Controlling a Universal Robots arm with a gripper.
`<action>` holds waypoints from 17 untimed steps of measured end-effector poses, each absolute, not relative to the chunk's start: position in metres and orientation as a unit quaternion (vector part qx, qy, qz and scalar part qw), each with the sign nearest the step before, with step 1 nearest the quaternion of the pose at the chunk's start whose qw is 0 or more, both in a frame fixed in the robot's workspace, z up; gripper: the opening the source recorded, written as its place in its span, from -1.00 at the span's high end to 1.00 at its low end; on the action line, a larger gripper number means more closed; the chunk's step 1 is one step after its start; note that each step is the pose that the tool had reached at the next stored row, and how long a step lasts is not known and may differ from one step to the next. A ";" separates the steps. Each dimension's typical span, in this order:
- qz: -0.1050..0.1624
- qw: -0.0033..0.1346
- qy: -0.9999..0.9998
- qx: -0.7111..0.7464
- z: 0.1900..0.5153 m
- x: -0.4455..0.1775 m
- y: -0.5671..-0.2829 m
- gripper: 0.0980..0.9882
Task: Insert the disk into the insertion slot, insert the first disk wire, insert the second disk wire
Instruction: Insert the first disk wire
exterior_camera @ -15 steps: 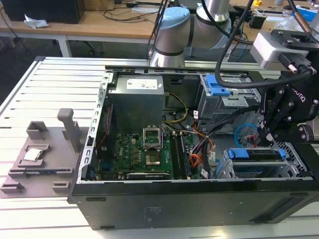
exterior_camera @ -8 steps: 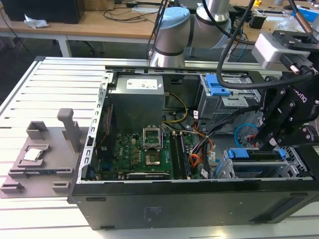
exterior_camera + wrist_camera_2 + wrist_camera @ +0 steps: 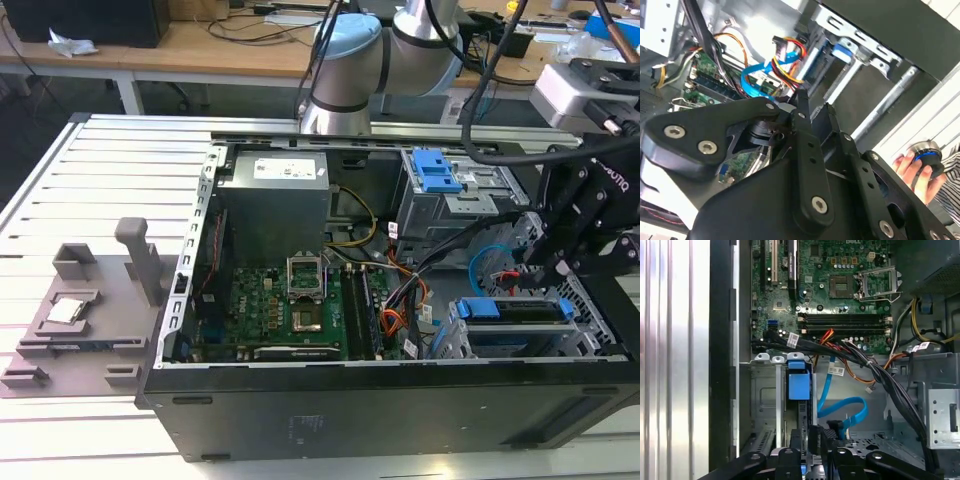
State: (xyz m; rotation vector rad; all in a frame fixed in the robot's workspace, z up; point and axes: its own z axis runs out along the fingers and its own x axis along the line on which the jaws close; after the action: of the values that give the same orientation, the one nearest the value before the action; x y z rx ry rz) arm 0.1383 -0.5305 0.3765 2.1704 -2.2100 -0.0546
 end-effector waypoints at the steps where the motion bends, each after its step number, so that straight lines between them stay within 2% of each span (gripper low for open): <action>1: -0.018 0.022 -0.713 0.700 0.375 0.138 -0.530 0.54; 15: -0.018 0.022 -0.714 0.700 0.361 0.139 -0.526 0.54; 16: -0.018 0.022 -0.714 0.700 0.361 0.139 -0.526 0.58; 17: -0.018 0.022 -0.714 0.700 0.361 0.139 -0.526 0.73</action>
State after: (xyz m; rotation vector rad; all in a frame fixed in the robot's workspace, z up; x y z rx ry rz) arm 0.1385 -0.5262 0.3609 2.1683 -2.2115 -0.0547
